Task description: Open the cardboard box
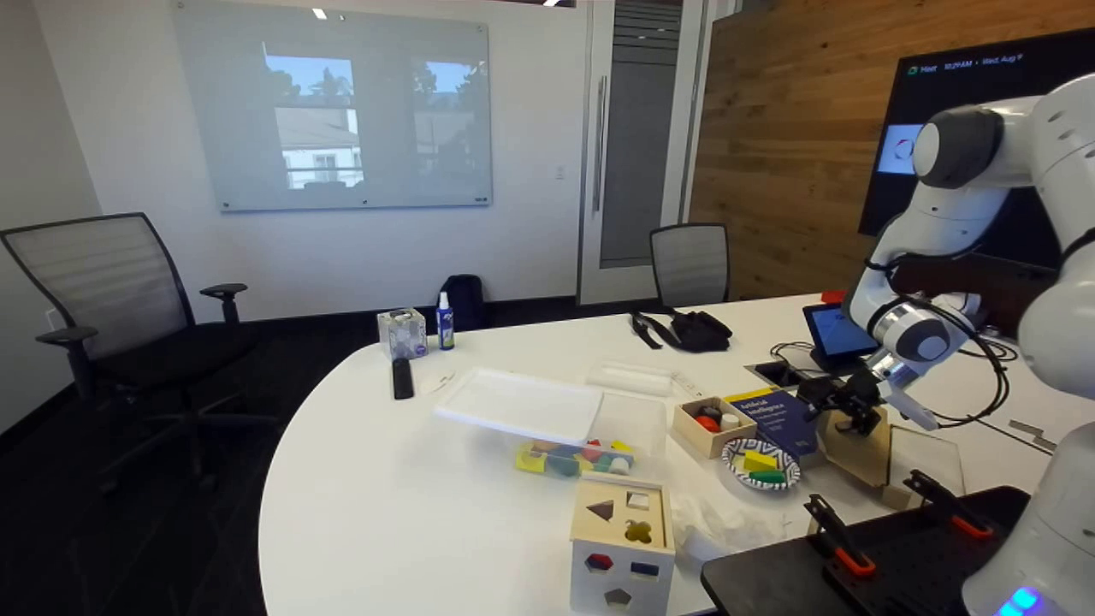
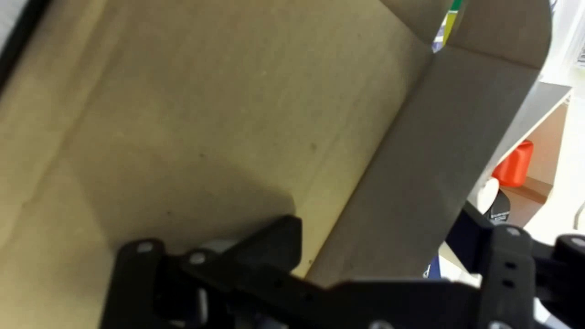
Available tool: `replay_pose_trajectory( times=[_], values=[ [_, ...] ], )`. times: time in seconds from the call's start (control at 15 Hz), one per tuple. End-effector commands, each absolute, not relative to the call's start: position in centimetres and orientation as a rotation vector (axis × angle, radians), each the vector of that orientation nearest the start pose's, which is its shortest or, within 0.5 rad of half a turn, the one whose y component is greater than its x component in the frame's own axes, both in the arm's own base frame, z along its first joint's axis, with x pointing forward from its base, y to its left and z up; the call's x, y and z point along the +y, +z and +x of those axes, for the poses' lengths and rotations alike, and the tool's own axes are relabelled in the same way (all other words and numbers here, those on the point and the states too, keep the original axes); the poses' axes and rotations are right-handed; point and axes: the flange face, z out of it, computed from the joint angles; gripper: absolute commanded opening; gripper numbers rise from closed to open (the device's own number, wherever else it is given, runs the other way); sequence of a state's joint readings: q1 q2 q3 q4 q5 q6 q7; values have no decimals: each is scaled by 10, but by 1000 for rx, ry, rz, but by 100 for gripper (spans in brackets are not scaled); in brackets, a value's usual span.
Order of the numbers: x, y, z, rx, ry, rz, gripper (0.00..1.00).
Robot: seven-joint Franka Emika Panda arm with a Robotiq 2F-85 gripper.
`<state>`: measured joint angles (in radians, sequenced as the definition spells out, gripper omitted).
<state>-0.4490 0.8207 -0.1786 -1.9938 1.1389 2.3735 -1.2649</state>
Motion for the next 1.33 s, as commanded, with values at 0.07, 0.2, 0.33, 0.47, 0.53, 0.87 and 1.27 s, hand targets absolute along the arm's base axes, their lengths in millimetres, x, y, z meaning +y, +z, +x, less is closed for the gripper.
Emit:
replay_pose_trajectory(
  times=[0.07,0.2,0.33,0.47,0.53,0.87,1.27],
  values=[
    [-297,76,420,377,-206,-2592,100],
    [-293,105,416,342,-226,-2613,100],
    [-289,136,411,307,-240,-2630,100],
    [-285,167,403,287,-227,-2654,100],
    [-284,180,400,288,-212,-2679,100],
    [-283,240,378,291,-66,-2764,100],
    [-286,289,350,319,105,-2796,100]
  ],
)
